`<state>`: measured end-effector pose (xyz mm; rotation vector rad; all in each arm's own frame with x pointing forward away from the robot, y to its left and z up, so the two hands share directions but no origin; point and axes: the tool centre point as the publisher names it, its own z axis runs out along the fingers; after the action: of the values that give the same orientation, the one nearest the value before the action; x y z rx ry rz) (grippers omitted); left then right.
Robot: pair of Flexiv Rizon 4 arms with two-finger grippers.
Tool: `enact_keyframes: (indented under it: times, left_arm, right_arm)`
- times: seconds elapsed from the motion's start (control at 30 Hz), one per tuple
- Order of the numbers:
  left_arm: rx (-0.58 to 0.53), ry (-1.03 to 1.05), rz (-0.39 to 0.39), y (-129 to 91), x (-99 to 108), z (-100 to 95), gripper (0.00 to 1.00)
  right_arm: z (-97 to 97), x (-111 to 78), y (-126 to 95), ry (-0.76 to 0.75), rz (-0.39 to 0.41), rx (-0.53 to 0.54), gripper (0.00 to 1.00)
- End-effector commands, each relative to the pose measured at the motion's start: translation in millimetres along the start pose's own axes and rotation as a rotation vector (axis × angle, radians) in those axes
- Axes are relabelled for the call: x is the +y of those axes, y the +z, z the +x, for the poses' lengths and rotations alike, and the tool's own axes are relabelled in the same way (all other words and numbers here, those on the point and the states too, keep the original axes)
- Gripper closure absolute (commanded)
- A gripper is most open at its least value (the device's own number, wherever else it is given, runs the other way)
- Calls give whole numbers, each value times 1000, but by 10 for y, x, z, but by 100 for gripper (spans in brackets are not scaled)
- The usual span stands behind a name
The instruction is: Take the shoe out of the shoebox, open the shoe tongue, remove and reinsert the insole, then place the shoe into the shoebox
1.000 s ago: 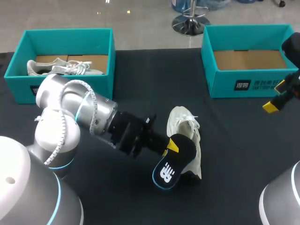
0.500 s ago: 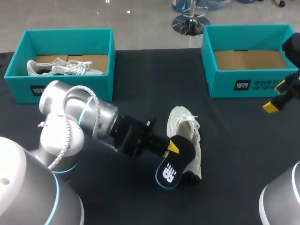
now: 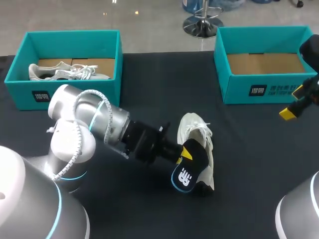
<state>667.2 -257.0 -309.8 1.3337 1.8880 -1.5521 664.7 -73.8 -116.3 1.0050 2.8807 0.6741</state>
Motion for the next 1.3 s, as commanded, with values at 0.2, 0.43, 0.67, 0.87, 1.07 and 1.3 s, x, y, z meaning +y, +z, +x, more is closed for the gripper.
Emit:
enact_keyframes:
  times: [0.2,0.43,0.67,0.87,1.07,1.3]
  left_arm:
    - [2,28,-30,69,166,-26,100]
    - [-13,41,-31,74,237,-5,100]
    - [-10,67,-68,70,382,-16,100]
    - [-12,82,-92,69,486,-69,100]
    - [-7,94,-109,79,524,-93,100]
    - [8,101,-96,58,493,-106,8]
  right_arm:
    - [-21,22,3,0,5,4,0]
    - [-21,22,3,0,5,4,0]
    - [-21,22,3,0,5,4,0]
    - [-21,22,3,0,5,4,0]
    - [-21,22,3,0,5,4,0]
    - [-21,22,3,0,5,4,0]
